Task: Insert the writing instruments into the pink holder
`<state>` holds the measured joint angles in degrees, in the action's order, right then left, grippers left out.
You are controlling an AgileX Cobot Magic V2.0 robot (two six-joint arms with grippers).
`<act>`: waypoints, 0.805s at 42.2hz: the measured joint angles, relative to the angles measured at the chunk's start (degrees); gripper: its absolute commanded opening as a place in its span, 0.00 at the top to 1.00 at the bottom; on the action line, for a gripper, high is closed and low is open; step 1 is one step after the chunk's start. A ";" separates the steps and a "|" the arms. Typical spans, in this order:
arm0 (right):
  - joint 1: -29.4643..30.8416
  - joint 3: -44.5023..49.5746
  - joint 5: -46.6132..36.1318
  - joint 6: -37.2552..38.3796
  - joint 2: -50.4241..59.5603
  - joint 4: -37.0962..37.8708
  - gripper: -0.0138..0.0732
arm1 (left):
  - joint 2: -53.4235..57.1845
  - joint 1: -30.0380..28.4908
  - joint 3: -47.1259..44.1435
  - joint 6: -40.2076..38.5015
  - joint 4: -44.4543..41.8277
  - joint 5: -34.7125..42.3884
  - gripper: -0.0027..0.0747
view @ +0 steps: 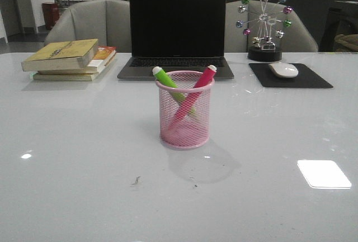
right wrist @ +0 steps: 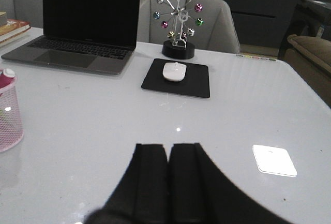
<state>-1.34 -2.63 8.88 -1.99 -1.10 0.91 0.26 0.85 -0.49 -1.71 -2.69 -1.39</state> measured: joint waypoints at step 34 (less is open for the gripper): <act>0.88 4.23 -7.48 0.00 1.69 -3.74 0.81 | 0.00 0.00 0.00 0.00 0.00 0.03 0.84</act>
<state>-0.46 1.60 1.40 -1.99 0.58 -2.83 0.26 0.85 -0.49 -1.71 -2.69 -1.36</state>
